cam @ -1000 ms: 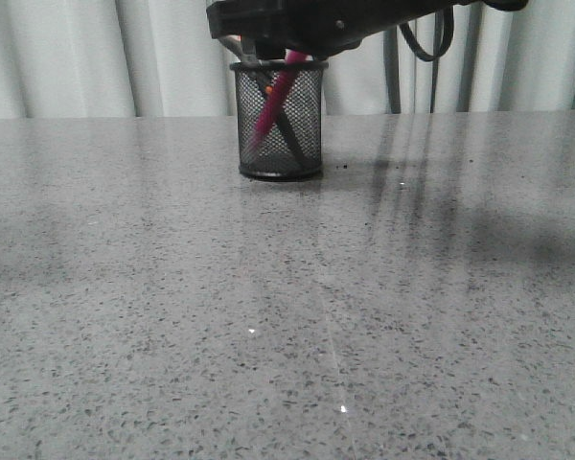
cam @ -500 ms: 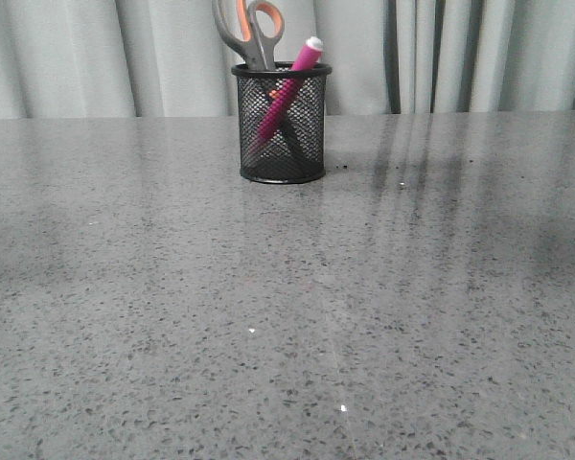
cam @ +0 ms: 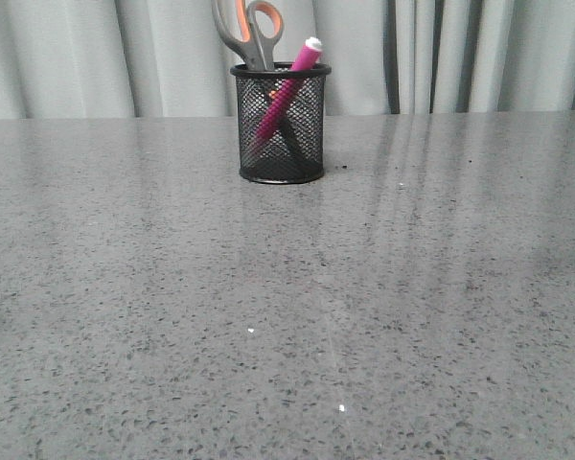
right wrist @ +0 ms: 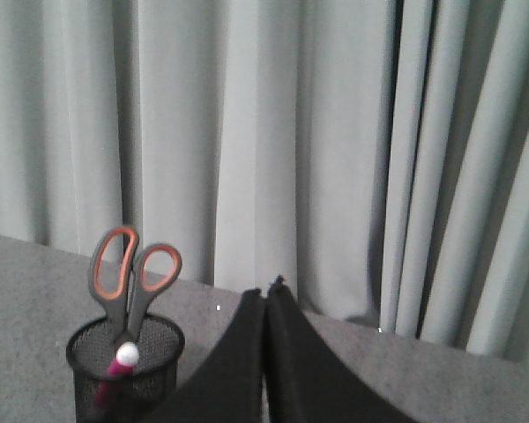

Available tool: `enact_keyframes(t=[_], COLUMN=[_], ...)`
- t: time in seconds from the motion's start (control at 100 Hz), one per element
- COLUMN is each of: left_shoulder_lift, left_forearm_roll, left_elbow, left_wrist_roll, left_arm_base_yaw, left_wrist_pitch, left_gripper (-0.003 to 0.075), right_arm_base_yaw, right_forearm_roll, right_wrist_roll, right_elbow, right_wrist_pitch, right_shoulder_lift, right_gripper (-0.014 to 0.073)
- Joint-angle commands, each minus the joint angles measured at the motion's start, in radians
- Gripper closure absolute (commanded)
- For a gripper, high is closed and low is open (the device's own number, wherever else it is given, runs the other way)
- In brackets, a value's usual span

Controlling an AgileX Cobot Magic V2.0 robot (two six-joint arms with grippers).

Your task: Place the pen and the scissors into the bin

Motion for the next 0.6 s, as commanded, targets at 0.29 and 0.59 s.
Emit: enact_keyframes(t=[0.29, 0.59], left_shoulder_lift=[-0.411, -0.521], left_forearm_roll=[-0.159, -0.159], left_elbow=[0.259, 0.314], left_wrist_roll=[0.01, 0.01], left_arm_base_yaw=[0.002, 0.002], left_wrist_pitch=[-0.094, -0.118], left_gripper=[0.0739, 0.0739], right_arm_base_yaw=[-0.007, -0.007], right_forearm_roll=[0.122, 0.126], right_wrist_roll=[-0.011, -0.011], right_elbow=[0.365, 0.433], right_wrist_pitch=[-0.062, -0.032], right_shoulder_lift=[-0.445, -0.539], right_gripper=[0.0659, 0.0659])
